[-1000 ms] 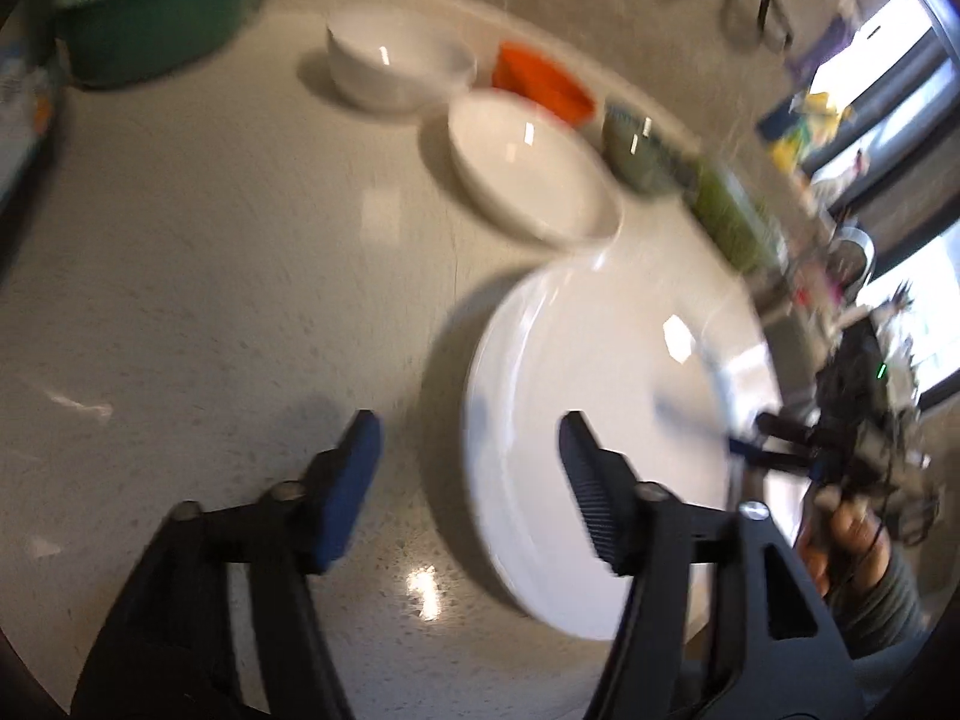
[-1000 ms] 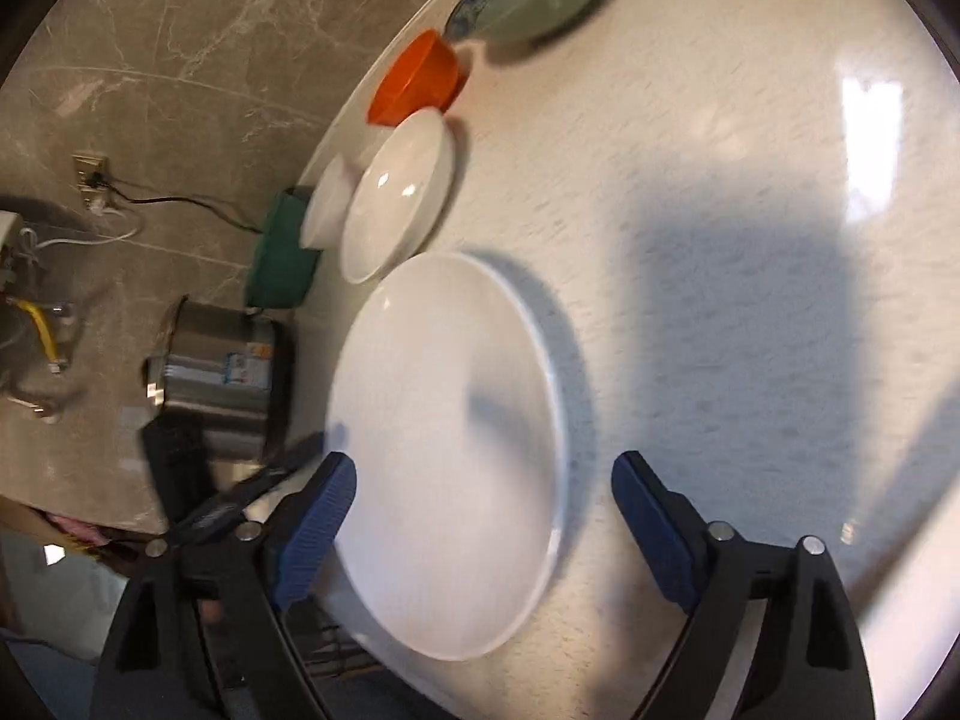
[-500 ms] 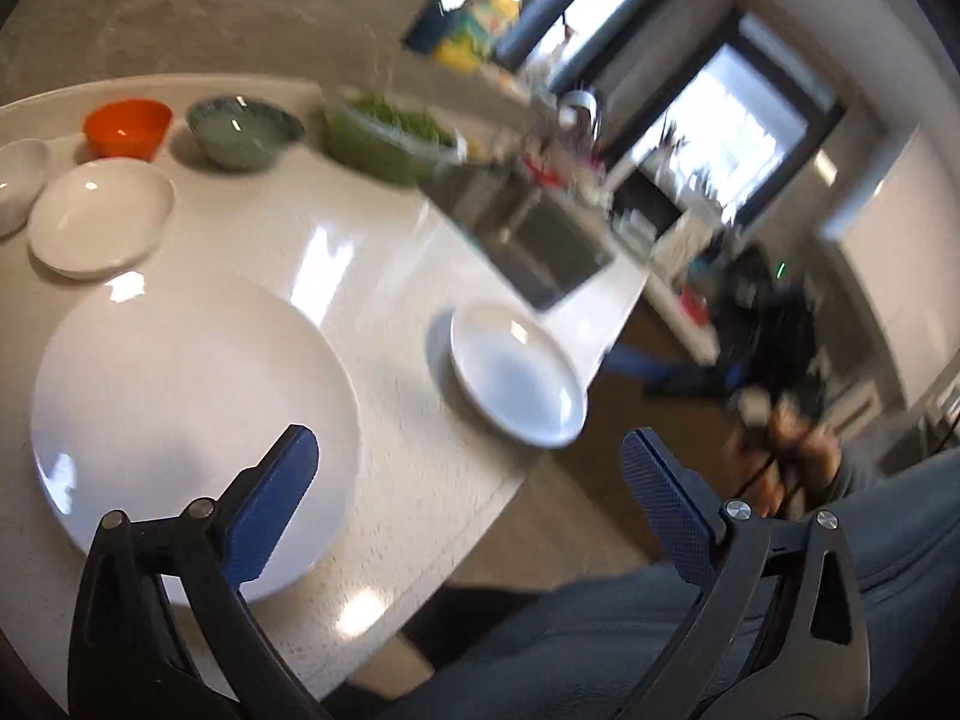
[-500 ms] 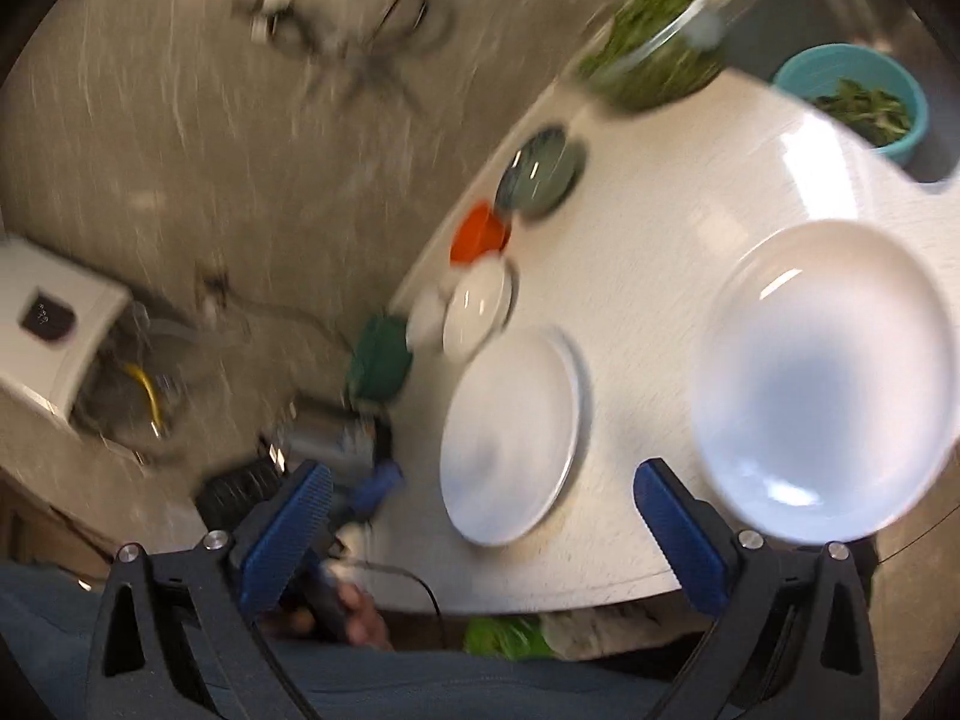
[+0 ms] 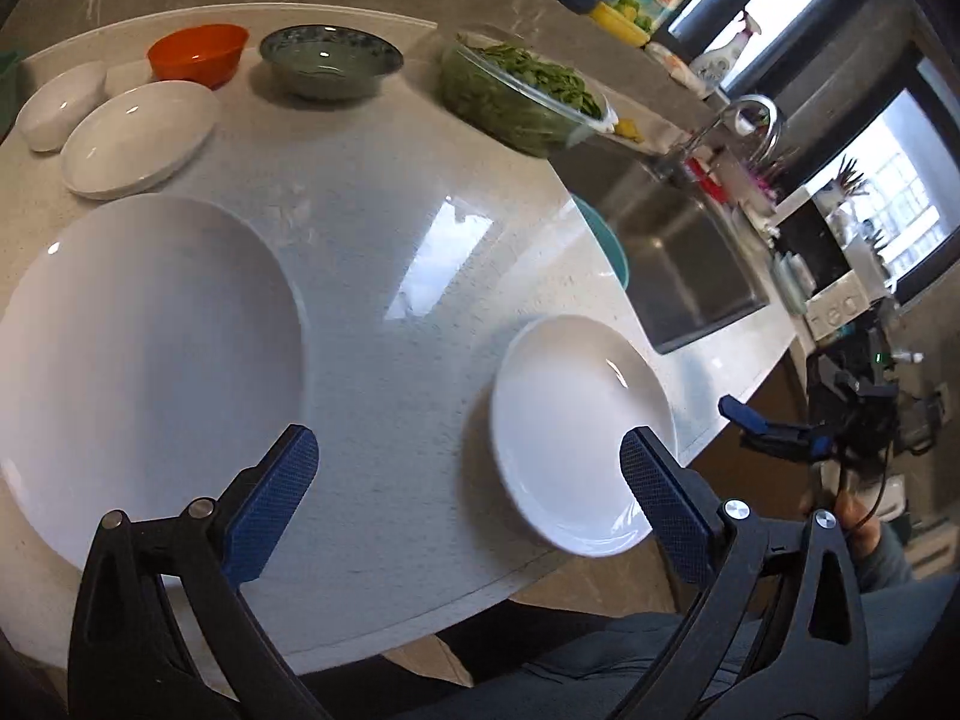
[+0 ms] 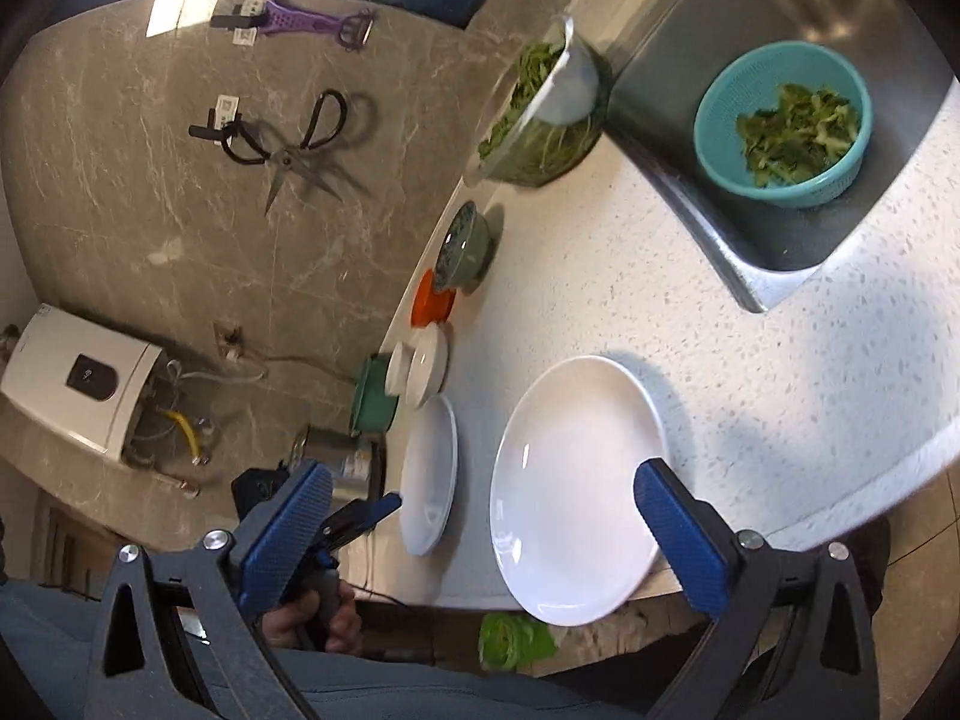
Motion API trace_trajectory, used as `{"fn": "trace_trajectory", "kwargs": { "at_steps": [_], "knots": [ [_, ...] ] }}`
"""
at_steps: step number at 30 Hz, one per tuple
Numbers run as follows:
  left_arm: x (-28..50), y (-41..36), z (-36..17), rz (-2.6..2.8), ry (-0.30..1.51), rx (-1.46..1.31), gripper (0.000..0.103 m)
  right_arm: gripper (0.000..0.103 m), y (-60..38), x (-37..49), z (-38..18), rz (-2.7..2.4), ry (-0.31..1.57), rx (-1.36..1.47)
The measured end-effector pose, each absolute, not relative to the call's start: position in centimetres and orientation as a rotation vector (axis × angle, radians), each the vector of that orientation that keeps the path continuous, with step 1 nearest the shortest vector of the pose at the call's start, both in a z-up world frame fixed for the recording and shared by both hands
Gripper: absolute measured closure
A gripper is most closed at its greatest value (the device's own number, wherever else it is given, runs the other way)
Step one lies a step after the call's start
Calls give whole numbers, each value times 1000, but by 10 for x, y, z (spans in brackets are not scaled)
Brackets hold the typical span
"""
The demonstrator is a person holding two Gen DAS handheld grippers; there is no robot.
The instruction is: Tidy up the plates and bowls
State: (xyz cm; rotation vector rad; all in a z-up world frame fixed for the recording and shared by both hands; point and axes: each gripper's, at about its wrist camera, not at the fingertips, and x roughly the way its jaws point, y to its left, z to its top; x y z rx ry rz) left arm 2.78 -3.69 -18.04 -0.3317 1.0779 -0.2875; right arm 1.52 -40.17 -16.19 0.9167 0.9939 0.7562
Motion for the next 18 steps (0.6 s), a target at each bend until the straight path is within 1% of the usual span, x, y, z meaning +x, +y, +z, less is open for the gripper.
{"fn": "trace_trajectory", "kwargs": {
  "at_steps": [2,4,6,8,9,10,14,16,17,18],
  "knots": [
    [28,-60,-193,-254,1115,-302,1,0,-413,27,-176,802,1069,906],
    [28,-74,-203,-244,1135,-344,1,1,-418,40,-190,825,1135,928],
    [30,-85,-212,-243,1172,-357,2,5,-418,53,-199,866,1180,912],
    [32,-98,-224,-230,1192,-328,3,13,-414,61,-203,909,1204,886],
    [34,-100,-228,-223,1191,-332,7,15,-410,66,-204,941,1213,873],
    [37,-105,-231,-215,1190,-349,8,19,-406,70,-205,960,1226,853],
    [36,-115,-239,-154,1202,-334,9,23,-401,82,-212,1005,1263,838],
    [34,-116,-246,-136,1212,-361,19,24,-397,84,-215,1018,1293,801],
    [36,-115,-250,-128,1219,-377,34,26,-396,86,-219,1012,1317,783],
    [36,-115,-253,-122,1229,-388,44,28,-396,87,-221,1014,1328,782]
  ]
}}
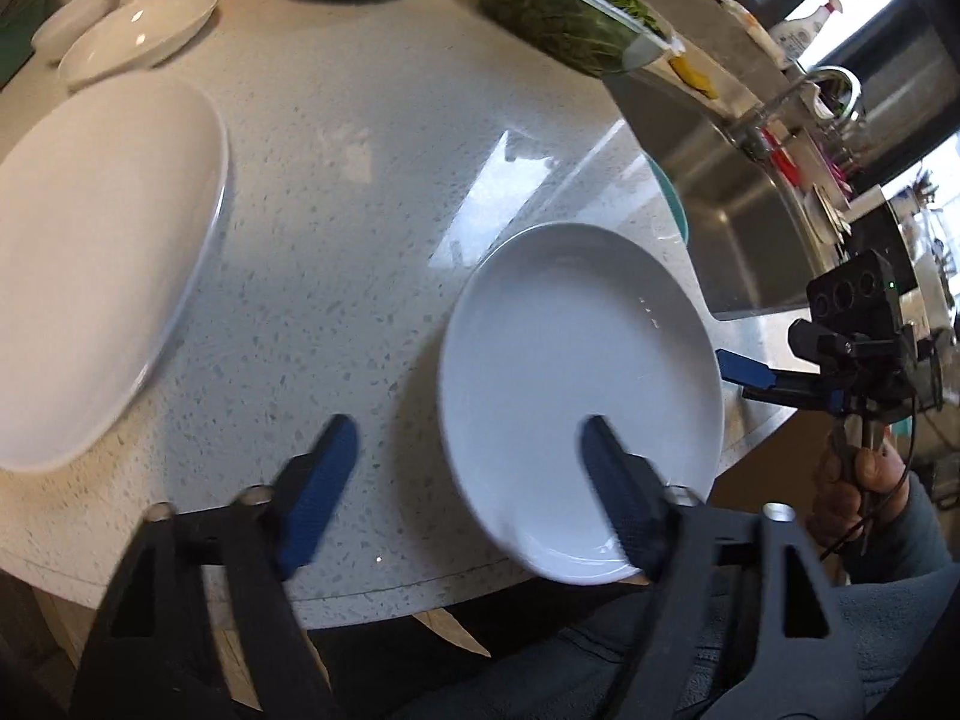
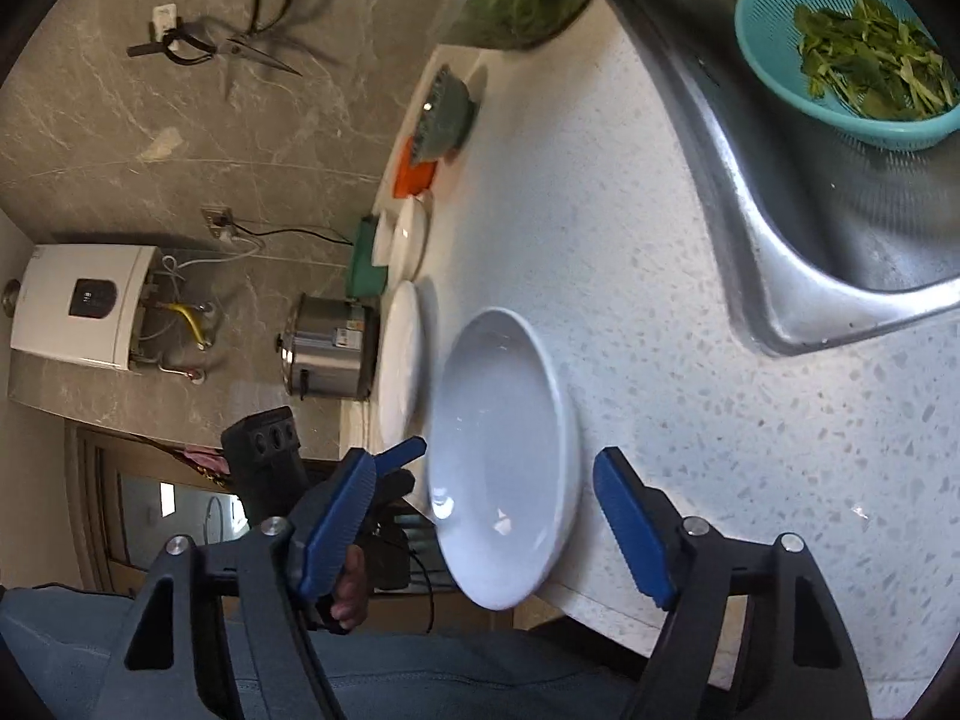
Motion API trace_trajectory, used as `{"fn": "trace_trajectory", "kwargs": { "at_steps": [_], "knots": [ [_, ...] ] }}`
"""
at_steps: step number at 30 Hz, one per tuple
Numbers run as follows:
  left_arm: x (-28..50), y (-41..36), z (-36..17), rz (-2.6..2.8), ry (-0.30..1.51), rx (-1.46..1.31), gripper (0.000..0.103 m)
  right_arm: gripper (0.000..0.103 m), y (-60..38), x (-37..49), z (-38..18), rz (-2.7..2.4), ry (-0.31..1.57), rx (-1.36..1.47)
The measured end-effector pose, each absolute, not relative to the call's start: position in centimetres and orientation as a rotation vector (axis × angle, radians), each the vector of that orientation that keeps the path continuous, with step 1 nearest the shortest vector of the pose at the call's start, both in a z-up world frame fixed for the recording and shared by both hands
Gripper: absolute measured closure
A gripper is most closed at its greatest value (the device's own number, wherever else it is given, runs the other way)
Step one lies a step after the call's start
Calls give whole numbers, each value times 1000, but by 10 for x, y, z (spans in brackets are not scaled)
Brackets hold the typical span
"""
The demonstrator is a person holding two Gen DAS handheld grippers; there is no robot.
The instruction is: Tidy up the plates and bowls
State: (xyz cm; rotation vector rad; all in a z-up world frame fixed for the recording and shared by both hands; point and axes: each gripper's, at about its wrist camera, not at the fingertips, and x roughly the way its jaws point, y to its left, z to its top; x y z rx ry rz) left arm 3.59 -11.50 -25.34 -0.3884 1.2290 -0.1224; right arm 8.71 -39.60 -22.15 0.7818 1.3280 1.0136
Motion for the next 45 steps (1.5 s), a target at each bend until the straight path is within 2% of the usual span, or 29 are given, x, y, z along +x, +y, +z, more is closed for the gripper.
{"fn": "trace_trajectory", "kwargs": {
  "at_steps": [2,4,6,10,11,12,13,14,16,19,30,45],
  "knots": [
    [37,-114,-258,-126,1240,-400,52,38,-397,88,-228,1016,1349,775],
    [34,-114,-262,-118,1255,-387,52,45,-397,89,-232,1013,1367,770],
    [34,-111,-264,-121,1268,-389,52,46,-396,88,-234,1018,1376,762],
    [37,-108,-264,-137,1267,-398,52,60,-392,88,-236,991,1418,710],
    [37,-106,-263,-144,1266,-399,60,68,-393,88,-237,977,1427,700],
    [41,-108,-264,-147,1274,-396,77,73,-394,89,-239,952,1439,689],
    [43,-108,-266,-147,1285,-391,81,83,-394,90,-243,930,1457,680],
    [43,-107,-265,-152,1286,-390,82,85,-394,89,-247,921,1480,695],
    [45,-111,-266,-150,1294,-364,91,88,-389,87,-247,921,1496,673],
    [43,-113,-266,-154,1292,-358,92,91,-380,84,-246,915,1506,641],
    [49,-117,-256,-184,1267,-356,94,90,-384,80,-234,848,1490,612],
    [30,-20,-144,-70,1067,-411,94,88,-283,87,-123,989,1406,471]
  ]
}}
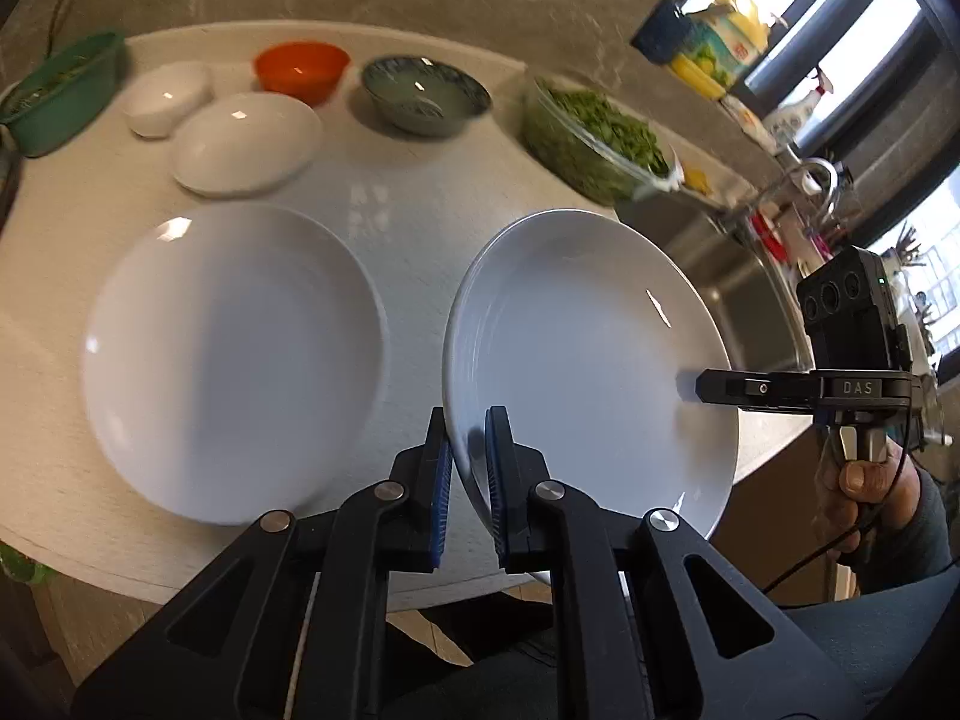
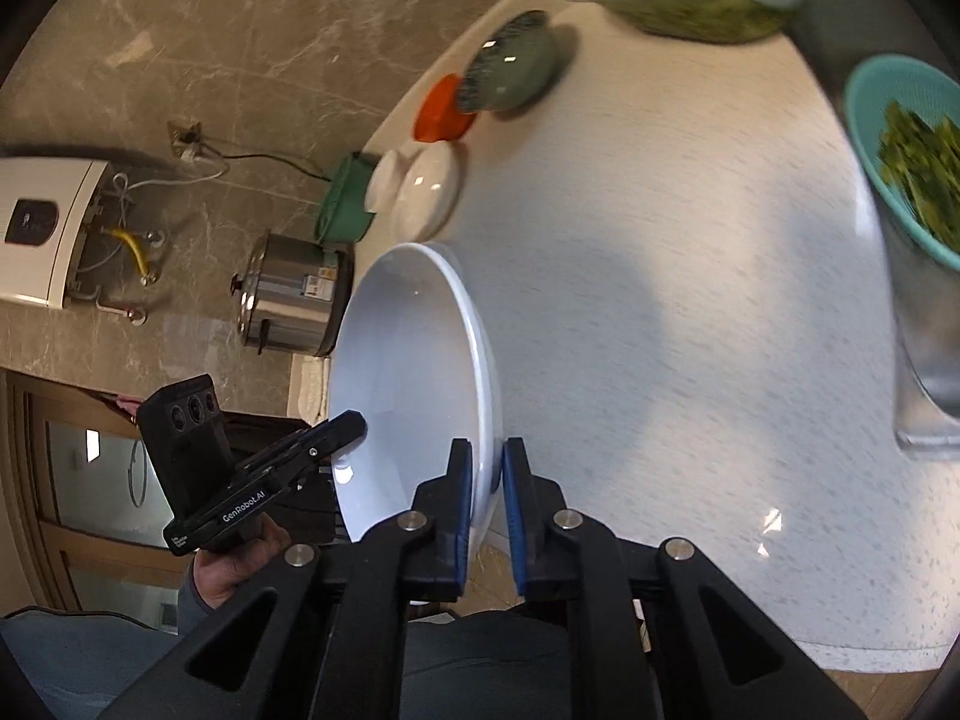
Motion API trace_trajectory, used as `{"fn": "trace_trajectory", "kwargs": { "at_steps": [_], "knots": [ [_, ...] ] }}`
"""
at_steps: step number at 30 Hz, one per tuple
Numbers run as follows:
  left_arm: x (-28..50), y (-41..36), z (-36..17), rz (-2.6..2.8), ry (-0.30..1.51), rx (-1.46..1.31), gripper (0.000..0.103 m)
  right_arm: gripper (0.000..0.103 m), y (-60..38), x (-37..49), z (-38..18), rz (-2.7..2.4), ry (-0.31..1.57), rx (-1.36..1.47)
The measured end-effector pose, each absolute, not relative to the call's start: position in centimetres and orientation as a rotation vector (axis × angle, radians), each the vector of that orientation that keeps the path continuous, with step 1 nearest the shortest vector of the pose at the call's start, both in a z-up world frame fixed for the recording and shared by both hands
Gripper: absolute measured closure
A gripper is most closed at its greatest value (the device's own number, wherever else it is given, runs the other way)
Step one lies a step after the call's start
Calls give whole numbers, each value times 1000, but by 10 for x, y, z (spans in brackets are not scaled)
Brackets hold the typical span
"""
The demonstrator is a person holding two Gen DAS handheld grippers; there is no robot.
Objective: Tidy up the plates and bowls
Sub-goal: 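Lower the smaller white plate onto the large plate and open both tools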
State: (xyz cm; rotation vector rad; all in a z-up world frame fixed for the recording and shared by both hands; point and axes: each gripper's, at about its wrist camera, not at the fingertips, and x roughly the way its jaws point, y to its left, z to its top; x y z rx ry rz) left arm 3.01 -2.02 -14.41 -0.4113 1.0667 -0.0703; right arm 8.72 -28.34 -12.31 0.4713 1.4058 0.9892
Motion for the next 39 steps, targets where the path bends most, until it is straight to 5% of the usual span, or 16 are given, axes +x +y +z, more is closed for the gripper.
{"fn": "trace_trajectory", "kwargs": {
  "at_steps": [9,17,39],
  "knots": [
    [14,91,-121,39,1015,-466,94,86,-180,91,-96,1106,1400,380],
    [23,180,-182,95,1082,-502,92,85,-92,103,-135,1101,1439,318],
    [48,199,-255,42,1165,-408,89,82,-45,105,-197,920,1497,203]
  ]
}}
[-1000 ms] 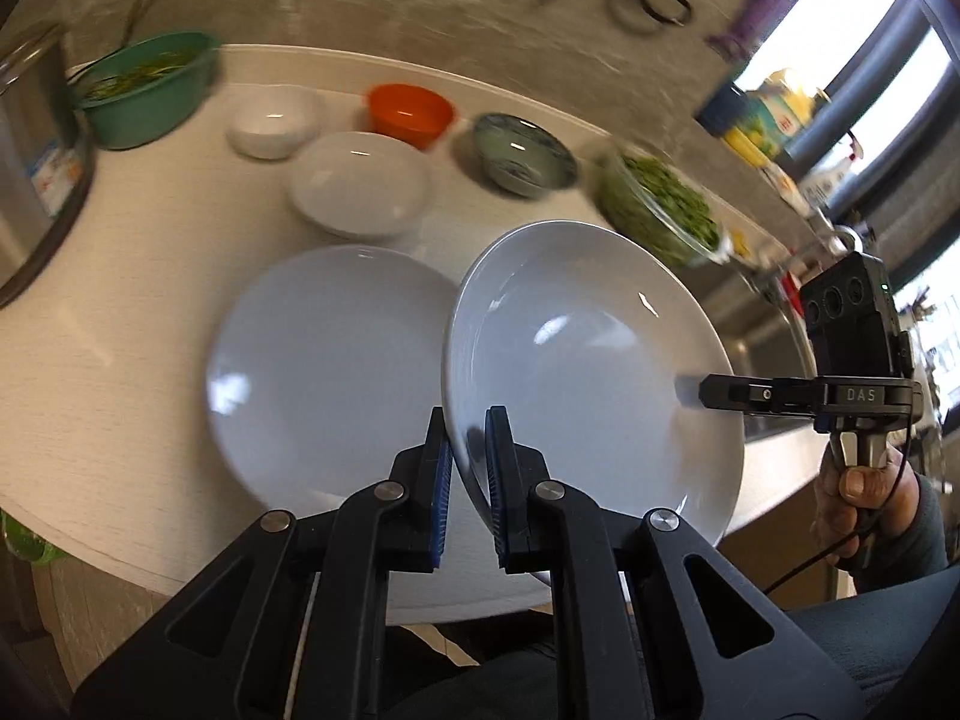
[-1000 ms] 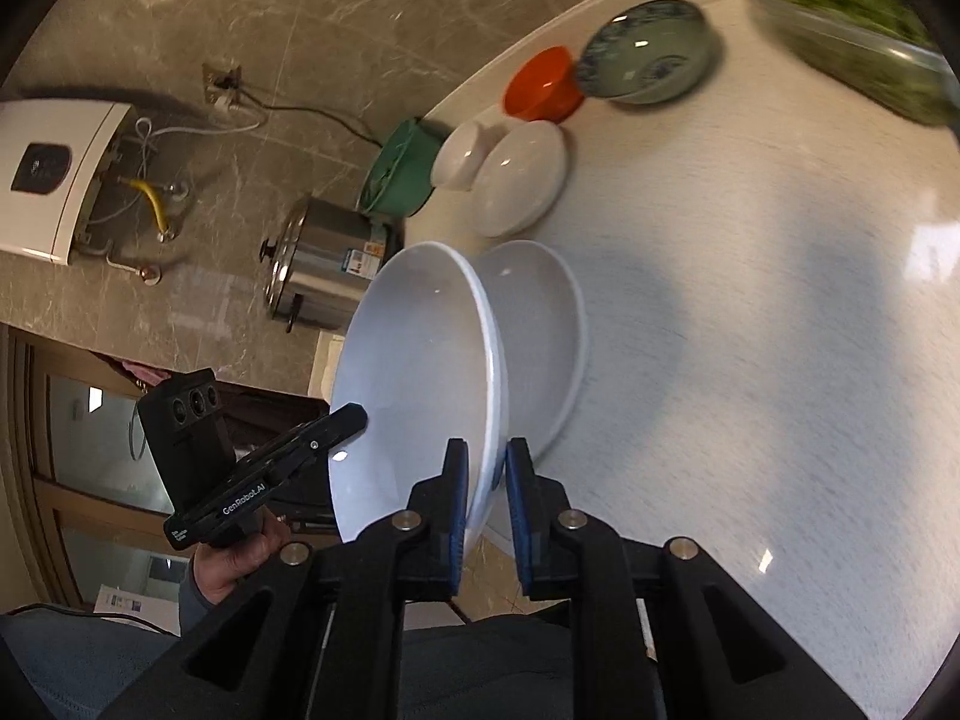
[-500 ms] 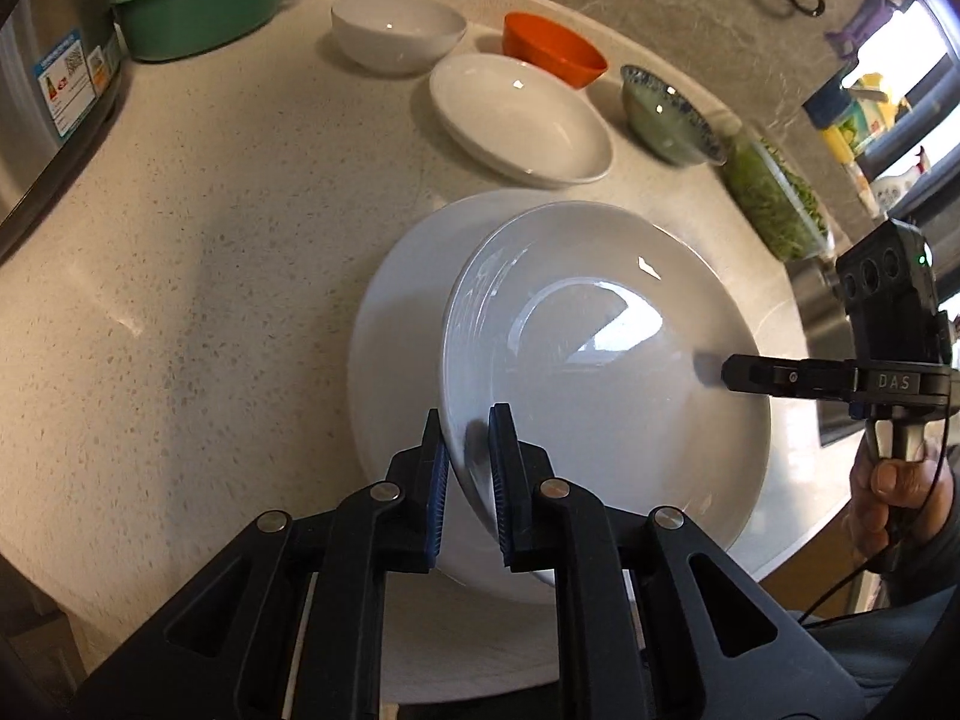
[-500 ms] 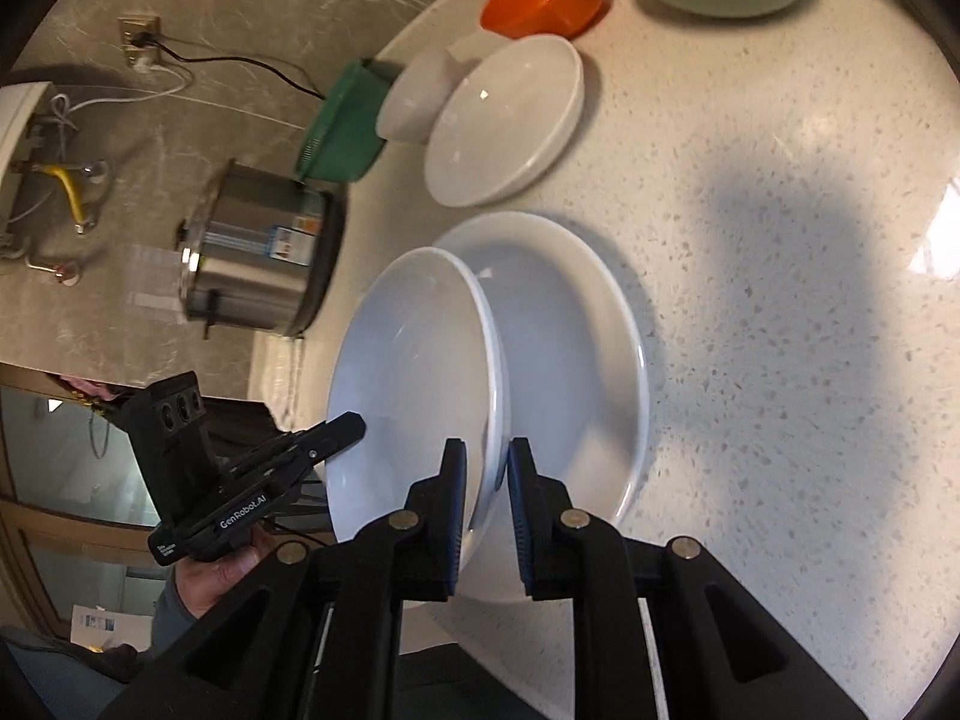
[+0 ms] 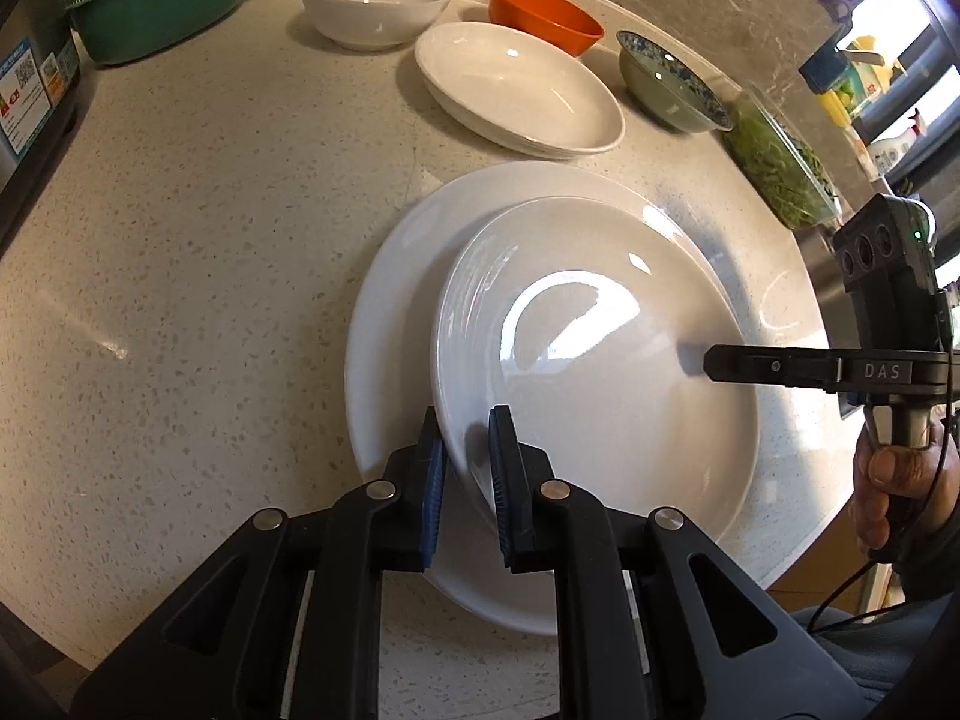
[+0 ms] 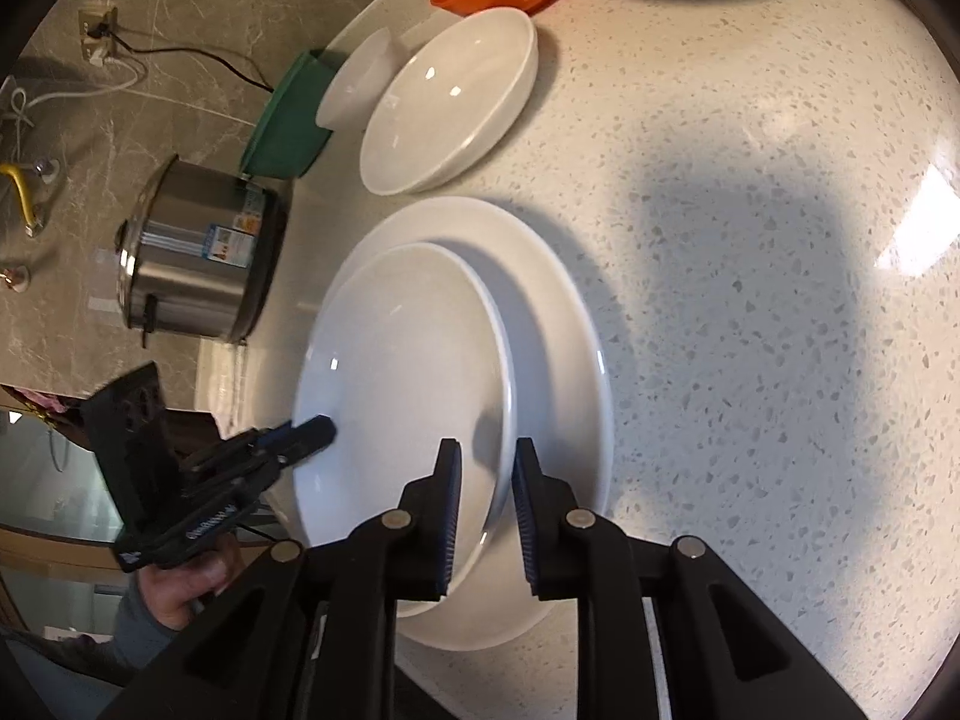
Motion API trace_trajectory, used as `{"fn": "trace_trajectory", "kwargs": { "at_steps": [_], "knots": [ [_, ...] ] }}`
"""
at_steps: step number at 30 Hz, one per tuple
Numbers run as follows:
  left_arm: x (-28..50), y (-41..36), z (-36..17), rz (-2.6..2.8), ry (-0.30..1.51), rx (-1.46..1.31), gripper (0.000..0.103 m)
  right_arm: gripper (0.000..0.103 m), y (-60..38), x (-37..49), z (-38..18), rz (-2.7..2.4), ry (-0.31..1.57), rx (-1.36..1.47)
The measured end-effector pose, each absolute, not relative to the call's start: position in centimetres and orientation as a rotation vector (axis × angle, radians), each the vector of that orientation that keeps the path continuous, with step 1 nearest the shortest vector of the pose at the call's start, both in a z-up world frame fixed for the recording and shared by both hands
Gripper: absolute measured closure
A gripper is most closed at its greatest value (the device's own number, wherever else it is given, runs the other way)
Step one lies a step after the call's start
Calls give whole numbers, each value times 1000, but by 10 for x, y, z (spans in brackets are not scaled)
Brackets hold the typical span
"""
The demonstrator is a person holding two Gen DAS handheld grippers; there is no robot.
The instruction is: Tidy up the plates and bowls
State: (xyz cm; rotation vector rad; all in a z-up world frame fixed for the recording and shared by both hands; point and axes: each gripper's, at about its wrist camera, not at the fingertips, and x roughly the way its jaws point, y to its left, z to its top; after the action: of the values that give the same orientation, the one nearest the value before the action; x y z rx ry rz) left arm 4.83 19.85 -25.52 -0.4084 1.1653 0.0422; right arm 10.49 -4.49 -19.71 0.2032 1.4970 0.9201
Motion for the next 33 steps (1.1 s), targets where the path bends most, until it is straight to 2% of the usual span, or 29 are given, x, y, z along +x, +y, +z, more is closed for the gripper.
{"fn": "trace_trajectory", "kwargs": {
  "at_steps": [4,7,10,11,12,15,16,19,25,28,31,32,33],
  "knots": [
    [46,200,-256,35,1155,-424,88,82,-47,105,-198,917,1473,220],
    [41,203,-255,2,1142,-462,81,72,-48,102,-197,929,1453,234],
    [37,204,-250,-34,1113,-485,57,64,-48,99,-195,936,1427,233],
    [35,204,-246,-43,1094,-483,44,60,-47,97,-194,940,1415,233],
    [33,204,-242,-44,1079,-479,36,57,-46,95,-192,943,1405,232],
    [25,211,-232,-45,1042,-487,25,39,-45,92,-186,954,1376,240],
    [24,215,-231,-44,1034,-497,24,30,-45,91,-183,953,1364,247],
    [15,233,-228,-21,1002,-548,20,15,-49,89,-174,937,1319,262],
    [0,271,-224,32,927,-627,17,13,-87,85,-163,903,1225,466],
    [-4,285,-232,50,928,-669,12,0,-137,80,-171,779,1169,629],
    [-7,294,-238,68,930,-683,7,0,-184,72,-187,665,1148,766],
    [-7,297,-239,74,927,-680,0,0,-200,68,-190,620,1138,806],
    [-7,297,-240,81,920,-677,0,0,-214,65,-191,595,1123,841]
  ]
}}
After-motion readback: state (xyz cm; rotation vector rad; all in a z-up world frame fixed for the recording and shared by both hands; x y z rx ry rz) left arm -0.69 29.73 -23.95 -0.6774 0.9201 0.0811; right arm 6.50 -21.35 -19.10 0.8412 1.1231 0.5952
